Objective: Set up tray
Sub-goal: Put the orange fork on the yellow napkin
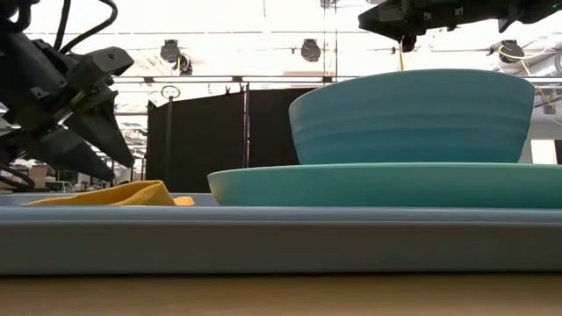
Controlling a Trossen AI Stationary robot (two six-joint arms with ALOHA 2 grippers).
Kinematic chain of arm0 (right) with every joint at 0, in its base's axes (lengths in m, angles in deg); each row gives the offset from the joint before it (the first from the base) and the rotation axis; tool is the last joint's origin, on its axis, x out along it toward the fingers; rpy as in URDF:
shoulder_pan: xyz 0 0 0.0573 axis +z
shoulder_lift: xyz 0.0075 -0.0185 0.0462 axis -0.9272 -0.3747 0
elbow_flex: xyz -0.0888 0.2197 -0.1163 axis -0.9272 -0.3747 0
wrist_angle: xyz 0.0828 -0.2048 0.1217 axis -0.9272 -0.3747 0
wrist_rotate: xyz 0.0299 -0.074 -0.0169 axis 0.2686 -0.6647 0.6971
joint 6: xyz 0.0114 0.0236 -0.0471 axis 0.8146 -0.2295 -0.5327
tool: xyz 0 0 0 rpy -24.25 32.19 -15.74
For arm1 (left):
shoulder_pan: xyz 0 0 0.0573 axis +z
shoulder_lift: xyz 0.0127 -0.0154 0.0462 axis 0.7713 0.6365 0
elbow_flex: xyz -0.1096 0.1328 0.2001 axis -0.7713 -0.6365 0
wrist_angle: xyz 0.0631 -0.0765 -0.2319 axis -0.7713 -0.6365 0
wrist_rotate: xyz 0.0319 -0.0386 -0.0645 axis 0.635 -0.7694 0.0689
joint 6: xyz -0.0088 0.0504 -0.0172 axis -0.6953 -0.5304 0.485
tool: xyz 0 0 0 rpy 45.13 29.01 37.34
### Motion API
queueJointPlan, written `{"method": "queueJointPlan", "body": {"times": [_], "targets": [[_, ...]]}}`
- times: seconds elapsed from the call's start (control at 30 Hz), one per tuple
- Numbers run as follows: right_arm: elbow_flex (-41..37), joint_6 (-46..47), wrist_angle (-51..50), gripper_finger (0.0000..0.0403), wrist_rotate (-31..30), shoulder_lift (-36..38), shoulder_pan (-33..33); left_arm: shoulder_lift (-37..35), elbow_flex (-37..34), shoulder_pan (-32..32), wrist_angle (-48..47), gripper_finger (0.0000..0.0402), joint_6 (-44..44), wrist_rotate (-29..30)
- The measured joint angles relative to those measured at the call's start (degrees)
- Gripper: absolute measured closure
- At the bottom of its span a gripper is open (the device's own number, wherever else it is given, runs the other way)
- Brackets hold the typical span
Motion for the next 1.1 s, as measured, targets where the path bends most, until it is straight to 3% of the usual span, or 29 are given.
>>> {"method": "queueJointPlan", "body": {"times": [0.47,0.87,1.1], "targets": [[0.00,0.20,0.02,0.0325,0.00,-0.02,0.00,0.06,-0.07,3.98,1.38,0.0236,-4.96,-3.74],[0.00,0.16,0.02,0.0325,-0.02,-0.02,0.00,0.10,-7.02,4.61,15.93,0.0236,-8.11,-5.60],[0.00,0.04,0.02,0.0325,-0.04,-0.02,0.00,0.10,-7.37,4.61,15.93,0.0242,-8.52,-5.68]]}}
